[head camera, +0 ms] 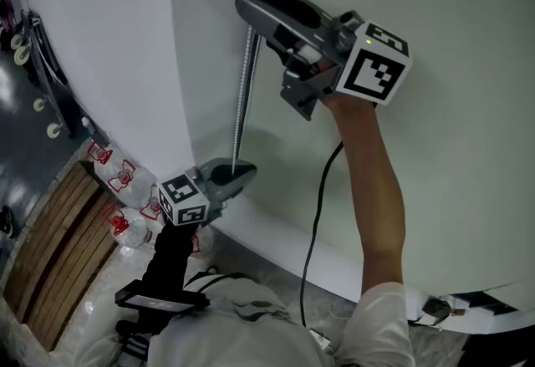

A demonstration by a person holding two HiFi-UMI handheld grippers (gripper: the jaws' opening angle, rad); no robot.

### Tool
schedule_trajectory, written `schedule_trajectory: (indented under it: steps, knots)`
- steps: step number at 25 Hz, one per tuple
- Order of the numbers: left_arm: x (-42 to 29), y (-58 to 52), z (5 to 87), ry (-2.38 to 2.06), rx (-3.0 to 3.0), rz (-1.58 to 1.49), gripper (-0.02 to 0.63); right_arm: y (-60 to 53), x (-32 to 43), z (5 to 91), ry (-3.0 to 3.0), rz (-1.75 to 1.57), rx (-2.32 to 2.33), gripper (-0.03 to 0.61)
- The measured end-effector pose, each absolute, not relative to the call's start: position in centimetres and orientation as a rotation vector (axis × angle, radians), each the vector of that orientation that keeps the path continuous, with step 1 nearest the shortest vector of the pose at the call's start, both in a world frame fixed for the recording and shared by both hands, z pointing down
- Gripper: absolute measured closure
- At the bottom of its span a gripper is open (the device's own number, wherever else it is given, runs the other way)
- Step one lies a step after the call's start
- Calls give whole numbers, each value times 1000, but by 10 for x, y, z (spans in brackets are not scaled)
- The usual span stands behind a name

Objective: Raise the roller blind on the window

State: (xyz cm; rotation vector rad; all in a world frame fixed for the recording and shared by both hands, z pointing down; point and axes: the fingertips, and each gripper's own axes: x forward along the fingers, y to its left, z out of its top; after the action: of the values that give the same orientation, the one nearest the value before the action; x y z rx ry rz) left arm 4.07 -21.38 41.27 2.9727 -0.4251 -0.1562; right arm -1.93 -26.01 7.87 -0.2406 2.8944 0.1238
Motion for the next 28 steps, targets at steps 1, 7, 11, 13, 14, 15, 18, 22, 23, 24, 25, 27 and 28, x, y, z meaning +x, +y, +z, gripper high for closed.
schedule_trajectory:
  steps: [1, 7, 11, 13, 14, 15, 18, 22, 23, 24, 25, 27, 28]
  knots:
    - [40, -214, 413, -425, 2971, -155, 615, -260, -20, 71, 2890, 138, -235, 481]
    - [41, -213, 412, -411, 2968, -160, 615, -261, -19, 58, 2874, 112, -248, 560]
    - [42, -212, 416, -391, 2945, -154, 615, -259, -16, 61, 2871, 40, -217, 563]
    - [41, -212, 421, -383, 2928, -136, 615, -257, -17, 63, 2877, 30, -211, 565]
    - [40, -212, 422, -380, 2919, -135, 615, -256, -18, 64, 2881, 32, -211, 565]
    - [40, -212, 422, -376, 2911, -139, 615, -254, -18, 64, 2886, 40, -216, 565]
    - [40, -212, 420, -371, 2904, -155, 615, -249, -18, 65, 2901, 75, -236, 566]
    - [43, -211, 423, -372, 2925, -127, 615, -247, -21, 75, 2918, 61, -230, 566]
    - [44, -211, 424, -373, 2929, -120, 615, -248, -23, 80, 2926, 56, -233, 566]
    - [44, -212, 424, -374, 2929, -118, 615, -249, -23, 85, 2933, 50, -238, 566]
    - [43, -213, 423, -375, 2926, -122, 615, -250, -23, 91, 2935, 42, -243, 566]
    - [44, -213, 422, -373, 2922, -134, 615, -250, -20, 101, 2931, 22, -247, 566]
    - [44, -213, 421, -370, 2924, -137, 615, -249, -19, 106, 2931, 12, -248, 566]
